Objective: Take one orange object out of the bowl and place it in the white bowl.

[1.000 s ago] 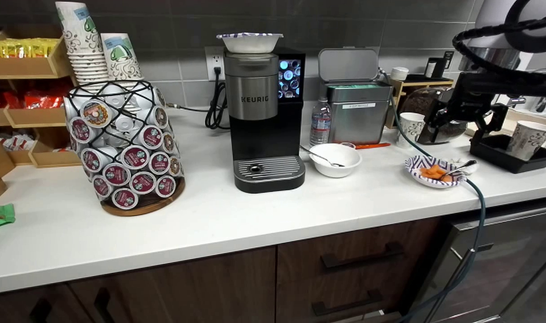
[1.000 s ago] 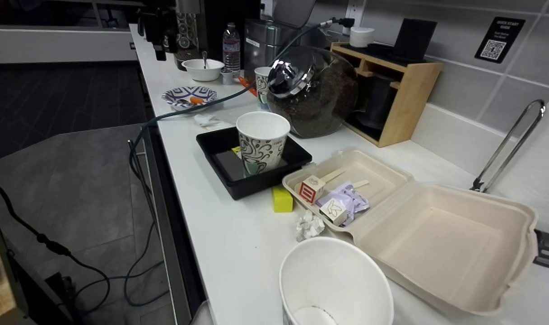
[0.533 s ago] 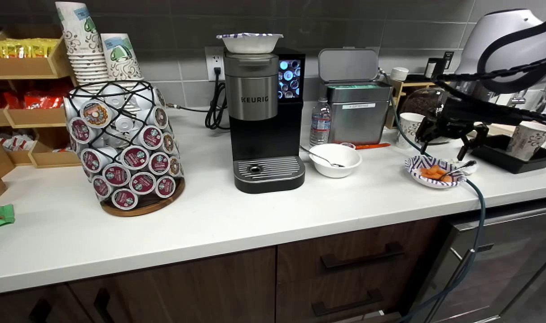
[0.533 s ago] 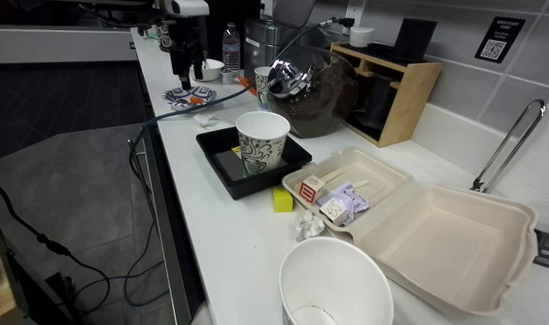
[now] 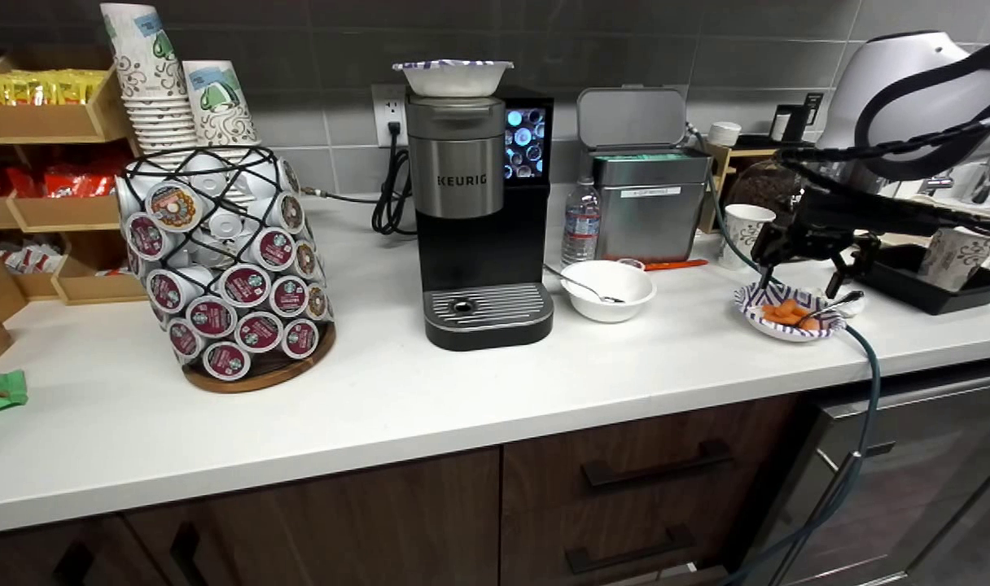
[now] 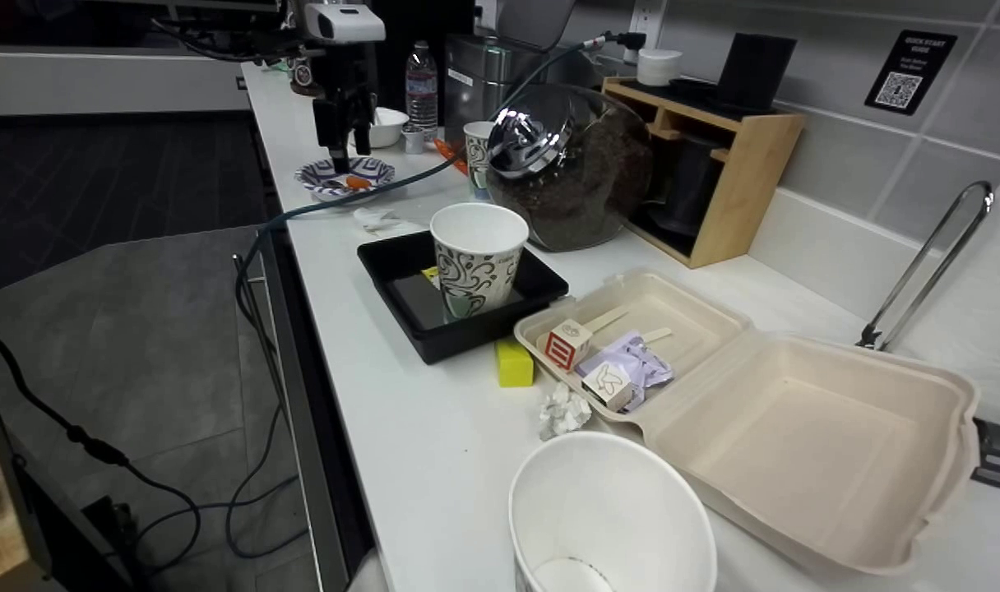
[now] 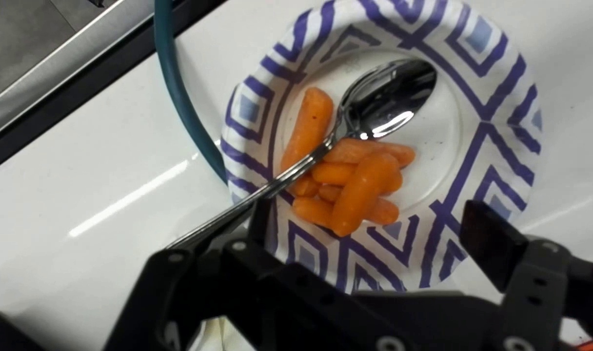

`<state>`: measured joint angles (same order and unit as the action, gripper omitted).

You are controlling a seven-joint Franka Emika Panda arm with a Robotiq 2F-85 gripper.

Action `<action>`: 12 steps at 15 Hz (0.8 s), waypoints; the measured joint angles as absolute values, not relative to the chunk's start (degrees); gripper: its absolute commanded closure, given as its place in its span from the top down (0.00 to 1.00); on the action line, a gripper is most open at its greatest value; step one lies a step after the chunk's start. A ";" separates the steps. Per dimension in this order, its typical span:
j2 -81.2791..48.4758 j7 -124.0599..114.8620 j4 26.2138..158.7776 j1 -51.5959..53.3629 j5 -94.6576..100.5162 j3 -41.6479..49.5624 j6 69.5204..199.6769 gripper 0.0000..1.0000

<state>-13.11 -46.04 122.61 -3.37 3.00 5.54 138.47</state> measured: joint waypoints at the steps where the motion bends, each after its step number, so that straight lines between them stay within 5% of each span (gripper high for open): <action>1: -13.63 -46.04 122.59 -3.27 2.80 5.54 138.47 0.62; 5: -15.34 -46.06 121.85 -2.80 2.10 5.54 138.47 0.43; 10: -17.74 -46.81 119.69 -2.57 1.44 5.78 138.47 0.57; 12: -19.03 -47.23 118.70 -2.38 1.44 6.17 138.47 0.26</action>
<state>-19.03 -47.23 118.70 -2.38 1.44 6.17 138.47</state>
